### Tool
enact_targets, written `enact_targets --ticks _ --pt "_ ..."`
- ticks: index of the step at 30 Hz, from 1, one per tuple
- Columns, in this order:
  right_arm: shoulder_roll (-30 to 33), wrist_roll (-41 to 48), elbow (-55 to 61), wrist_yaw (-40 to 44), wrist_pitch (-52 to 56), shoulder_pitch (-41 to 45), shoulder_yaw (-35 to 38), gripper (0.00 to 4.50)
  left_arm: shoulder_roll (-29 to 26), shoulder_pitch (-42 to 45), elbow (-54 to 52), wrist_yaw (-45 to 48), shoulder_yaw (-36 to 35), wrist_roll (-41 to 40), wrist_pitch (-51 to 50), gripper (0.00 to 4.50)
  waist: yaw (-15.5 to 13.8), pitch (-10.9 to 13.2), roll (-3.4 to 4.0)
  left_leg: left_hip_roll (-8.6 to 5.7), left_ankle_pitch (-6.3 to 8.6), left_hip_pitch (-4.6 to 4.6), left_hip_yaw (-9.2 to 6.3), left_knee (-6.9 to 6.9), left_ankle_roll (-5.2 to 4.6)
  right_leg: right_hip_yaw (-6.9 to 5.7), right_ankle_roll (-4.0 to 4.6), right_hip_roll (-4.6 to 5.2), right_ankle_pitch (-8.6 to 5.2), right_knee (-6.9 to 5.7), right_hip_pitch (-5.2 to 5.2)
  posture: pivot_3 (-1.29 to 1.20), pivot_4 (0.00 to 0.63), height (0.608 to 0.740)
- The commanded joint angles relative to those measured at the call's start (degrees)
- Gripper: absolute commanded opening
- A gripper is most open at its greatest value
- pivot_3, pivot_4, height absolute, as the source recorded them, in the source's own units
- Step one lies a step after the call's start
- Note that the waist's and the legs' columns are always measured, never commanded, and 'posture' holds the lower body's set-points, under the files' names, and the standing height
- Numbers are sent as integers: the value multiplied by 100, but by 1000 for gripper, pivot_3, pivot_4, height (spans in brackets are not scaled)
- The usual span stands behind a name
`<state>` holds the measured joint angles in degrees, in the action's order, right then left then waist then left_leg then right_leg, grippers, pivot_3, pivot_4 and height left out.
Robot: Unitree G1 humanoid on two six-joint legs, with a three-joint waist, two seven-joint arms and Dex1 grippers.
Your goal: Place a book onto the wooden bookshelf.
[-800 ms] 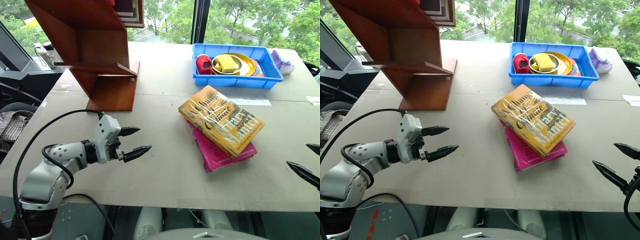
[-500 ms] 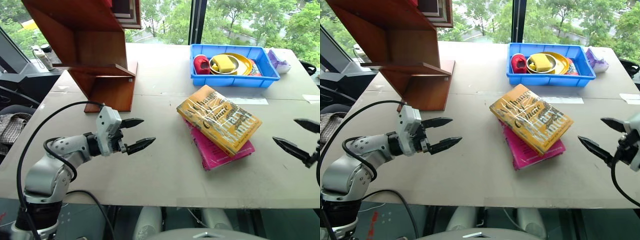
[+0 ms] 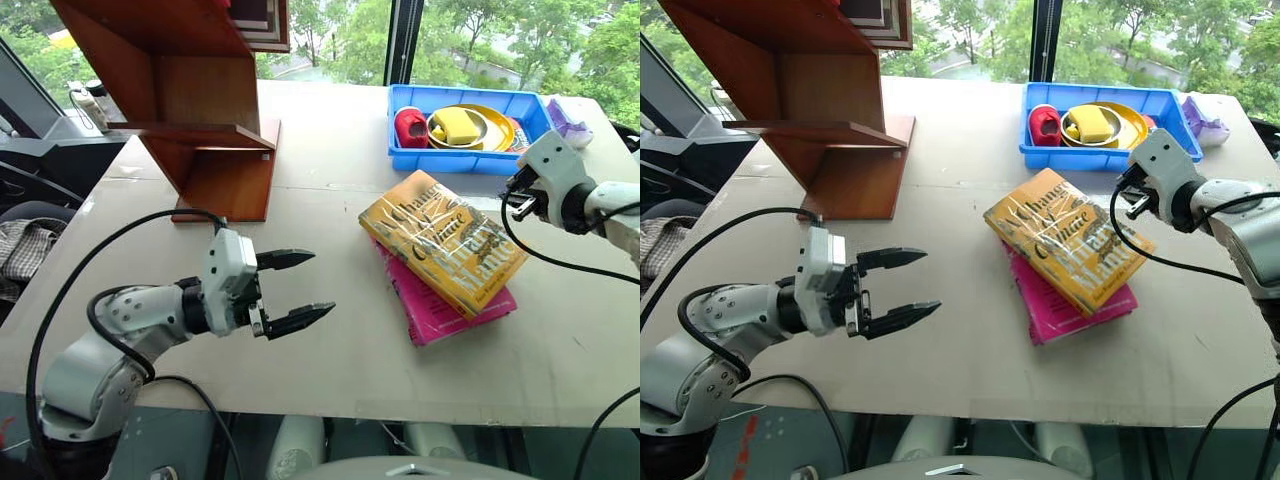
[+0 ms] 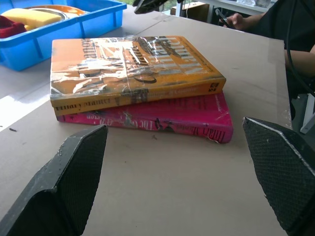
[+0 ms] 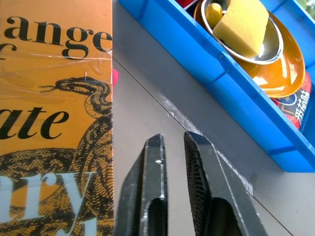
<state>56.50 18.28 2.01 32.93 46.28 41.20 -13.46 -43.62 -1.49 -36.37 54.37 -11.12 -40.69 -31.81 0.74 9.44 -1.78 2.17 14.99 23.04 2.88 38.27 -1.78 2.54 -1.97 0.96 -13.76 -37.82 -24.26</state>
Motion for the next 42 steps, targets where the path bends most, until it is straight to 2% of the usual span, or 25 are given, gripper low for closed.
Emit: enact_targets --ticks 1,5,11,22,26,27,29,31,32,33,36,37,39,41,42 --pt "12 -705 -792 532 -559 333 -329 25 8 -176 -356 -78 -197 -125 150 4500 -13 0 0 0 0 0 0 0 0 -1 -2 0 1 1 0 0 150 740" --pt "-160 -839 -1250 1256 -682 448 -493 25 74 -418 -491 -190 -289 -137 232 4500 0 0 0 0 1 1 2 1 -2 0 0 3 0 2 1 0 150 740" --pt "-523 -518 -903 2091 -267 301 -343 25 127 -634 -461 -176 -423 -153 417 4500 19 4 8 4 1 -6 1 1 -2 0 -16 -1 10 -7 1 0 150 740" --pt "-741 -324 0 1967 351 -138 37 25 120 -815 -125 -50 -461 -39 626 4500 1 5 9 2 1 -4 -2 2 -2 -5 -16 3 10 -6 2 0 150 740" --pt "-811 -178 319 1685 208 -599 682 25 171 -679 34 -372 -407 -48 380 4500 -9 5 9 2 1 -4 -1 2 -2 -5 -17 3 10 -6 2 0 150 740" --pt "-920 65 423 1683 157 -777 1059 25 187 -639 64 -418 -396 -65 354 4500 -10 5 8 1 1 -3 -2 3 -2 -5 -17 3 10 -6 3 0 150 740" --pt "-708 164 790 2009 -730 -1493 1648 25 126 -525 121 -606 -325 -435 -187 4500 -43 5 8 1 1 -2 -4 4 -2 -7 -18 3 10 -6 4 0 150 740" --pt "-555 900 1153 2538 -556 -2285 2692 25 172 -242 303 -1061 -242 -952 -960 4500 -98 5 9 -1 2 1 -14 3 -2 -14 -22 3 9 -3 8 0 150 740" --pt "-510 1193 1367 2742 -453 -2691 3170 552 189 -76 416 -1187 -175 -1166 -1269 4500 -115 6 11 -2 2 2 -15 3 -3 -15 -25 4 7 -3 9 0 150 740" --pt "-476 1385 1538 2845 -409 -2971 3466 821 182 42 503 -1256 -144 -1325 -1488 4500 -152 6 11 -2 3 -1 -15 4 -5 -14 -26 4 6 -4 12 0 150 740" --pt "-708 2425 2376 3385 -375 -4108 4726 2242 469 823 1138 -1887 36 -2150 -2534 4500 -158 6 13 -1 3 -11 -20 5 -5 -16 -26 2 6 -6 22 0 150 740" --pt "-763 2535 2615 3460 -416 -4511 5004 2566 563 1082 1375 -2051 115 -2419 -2900 4500 -155 5 12 -1 3 -19 -28 5 -5 -21 -27 0 6 -5 35 0 150 740" --pt "-821 2639 2917 3456 -487 -5046 5319 3603 725 1435 1693 -2280 160 -2821 -3367 4500 -106 4 9 0 3 -31 -41 10 -5 -30 -29 -7 4 -5 53 0 150 740" --pt "-977 2802 3222 3363 -517 -5550 5781 4466 1148 1944 2363 -2893 122 -3448 -3814 4500 -73 4 10 -1 3 -40 -32 11 -5 -20 -40 -6 0 -6 57 0 150 740" --pt "-1094 2880 3369 3319 -577 -5780 6041 4466 1357 2179 2680 -3163 139 -3626 -4000 4500 -66 4 9 -2 3 -41 -34 17 -5 -21 -44 -4 -2 -8 61 0 150 740"
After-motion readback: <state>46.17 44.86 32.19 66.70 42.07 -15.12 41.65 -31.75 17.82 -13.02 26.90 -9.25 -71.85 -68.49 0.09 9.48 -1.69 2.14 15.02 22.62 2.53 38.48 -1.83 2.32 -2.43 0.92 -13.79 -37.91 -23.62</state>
